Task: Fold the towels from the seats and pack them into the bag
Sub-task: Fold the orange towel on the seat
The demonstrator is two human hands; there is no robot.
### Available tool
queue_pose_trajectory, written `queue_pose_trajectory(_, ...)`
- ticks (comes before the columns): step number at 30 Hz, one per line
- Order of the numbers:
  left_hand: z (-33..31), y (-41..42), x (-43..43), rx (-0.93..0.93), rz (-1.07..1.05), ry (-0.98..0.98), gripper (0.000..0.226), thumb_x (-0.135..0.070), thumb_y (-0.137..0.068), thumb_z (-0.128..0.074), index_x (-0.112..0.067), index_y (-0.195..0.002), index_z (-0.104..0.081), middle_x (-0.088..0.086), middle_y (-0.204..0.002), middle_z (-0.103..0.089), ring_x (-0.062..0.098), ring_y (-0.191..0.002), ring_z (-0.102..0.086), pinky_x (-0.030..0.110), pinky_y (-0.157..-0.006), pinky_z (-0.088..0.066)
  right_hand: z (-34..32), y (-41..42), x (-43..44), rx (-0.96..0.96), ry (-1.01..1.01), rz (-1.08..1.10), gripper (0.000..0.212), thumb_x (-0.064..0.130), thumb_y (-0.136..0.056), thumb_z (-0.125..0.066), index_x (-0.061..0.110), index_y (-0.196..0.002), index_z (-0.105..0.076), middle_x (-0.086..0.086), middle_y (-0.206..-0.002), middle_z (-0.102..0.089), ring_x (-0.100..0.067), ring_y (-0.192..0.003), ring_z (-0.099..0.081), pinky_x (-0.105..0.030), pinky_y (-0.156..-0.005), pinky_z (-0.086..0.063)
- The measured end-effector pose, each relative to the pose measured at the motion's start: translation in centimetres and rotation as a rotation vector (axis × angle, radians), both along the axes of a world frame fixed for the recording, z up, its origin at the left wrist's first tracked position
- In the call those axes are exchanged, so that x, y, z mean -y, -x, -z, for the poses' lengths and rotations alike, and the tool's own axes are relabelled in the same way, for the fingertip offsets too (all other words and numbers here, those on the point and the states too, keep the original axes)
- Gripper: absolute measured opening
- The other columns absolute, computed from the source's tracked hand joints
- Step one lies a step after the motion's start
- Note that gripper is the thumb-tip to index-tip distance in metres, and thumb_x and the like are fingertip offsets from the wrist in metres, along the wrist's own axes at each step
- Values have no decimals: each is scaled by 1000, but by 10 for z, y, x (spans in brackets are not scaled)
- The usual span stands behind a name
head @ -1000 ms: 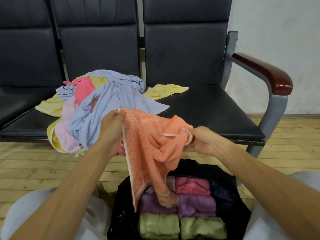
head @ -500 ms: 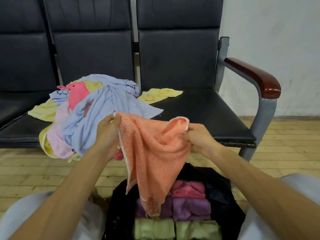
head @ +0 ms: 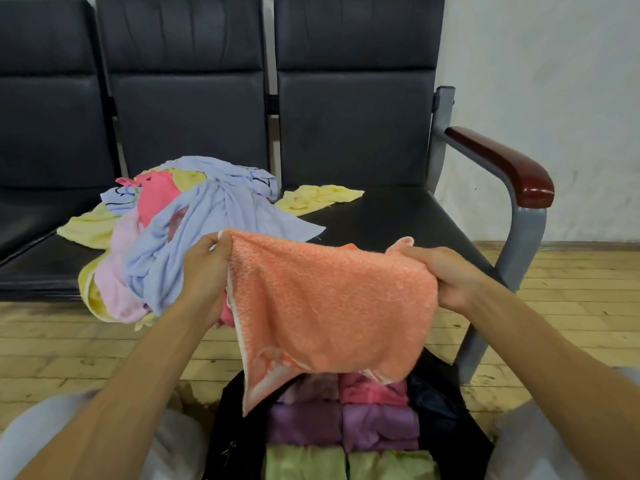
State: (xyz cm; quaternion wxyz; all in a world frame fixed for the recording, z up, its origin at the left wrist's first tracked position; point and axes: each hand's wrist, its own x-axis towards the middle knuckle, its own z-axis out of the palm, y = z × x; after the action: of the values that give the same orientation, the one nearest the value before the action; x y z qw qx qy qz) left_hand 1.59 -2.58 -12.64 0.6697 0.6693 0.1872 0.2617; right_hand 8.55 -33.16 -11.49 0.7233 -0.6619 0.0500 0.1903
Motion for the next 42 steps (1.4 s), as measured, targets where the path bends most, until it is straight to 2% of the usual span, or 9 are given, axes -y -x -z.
queue_pose_trajectory(7,0,-1,6,5,18,38,23,-22,-102,-47,-16,-84,-60,5,-89,-63,26,-94,-60,50,-96,-49,-3,1,16,0,-86,-445,54,5,-76,-75,-1,-127,-61,-15,-120,-64,-27,-105,-63,-32,-79,-59)
queue_pose_trajectory(13,0,-1,7,7,-10,-19,20,-23,-101,-49,-19,-87,-63,2,-93,-66,23,-95,-62,46,-94,-51,8,-2,12,496,969,-293,4,7,-85,-69,10,-83,-72,6,-87,-67,-17,-87,-64,-26,-69,-48)
queue_pose_trajectory(15,1,-1,9,5,-5,-72,20,-24,-101,-49,-22,-87,-63,0,-93,-67,22,-95,-62,44,-92,-51,12,-6,11,562,1128,-375,28,17,-92,-58,13,-65,-54,1,-67,-54,-19,-68,-52,-32,-62,-40)
queue_pose_trajectory(18,2,-2,8,8,-16,-93,20,-26,-101,-48,-20,-90,-64,-1,-94,-67,21,-94,-62,40,-87,-52,15,-5,11,450,807,-424,34,19,-95,-53,15,-62,-46,-6,-66,-45,-19,-64,-43,-35,-65,-36)
queue_pose_trajectory(23,1,-2,6,39,-63,-40,20,-24,-101,-48,-10,-99,-62,-1,-89,-65,14,-83,-60,31,-74,-50,9,-5,12,217,171,-201,26,14,-98,-55,-4,-116,-62,-14,-96,-63,-27,-88,-62,-39,-78,-53)
queue_pose_trajectory(29,0,-2,-3,3,-94,14,20,-24,-101,-48,-15,-90,-61,7,-95,-65,23,-93,-61,41,-84,-50,-6,-11,27,138,-160,-25,39,8,-84,-65,5,-123,-63,-9,-111,-65,-19,-95,-63,-34,-77,-52)
queue_pose_trajectory(36,0,1,-4,-20,-85,-114,26,-24,-102,-47,-3,-107,-62,12,-107,-65,25,-99,-61,40,-85,-50,-13,-6,34,585,654,270,4,16,-90,-67,12,-93,-67,7,-88,-60,-12,-84,-57,-26,-69,-44)
queue_pose_trajectory(38,1,3,-4,-15,-76,-150,25,-24,-102,-47,-4,-107,-62,9,-104,-65,21,-96,-60,33,-78,-49,-9,-8,35,640,899,228,16,23,-98,-55,9,-99,-64,1,-90,-60,-17,-87,-54,-31,-76,-41)
queue_pose_trajectory(42,1,3,-2,12,-66,-105,20,-23,-102,-46,-10,-99,-61,2,-94,-64,11,-83,-59,24,-66,-45,-6,-9,30,484,697,239,43,26,-104,-44,-13,-106,-61,-27,-100,-61,-38,-97,-58,-44,-82,-46)
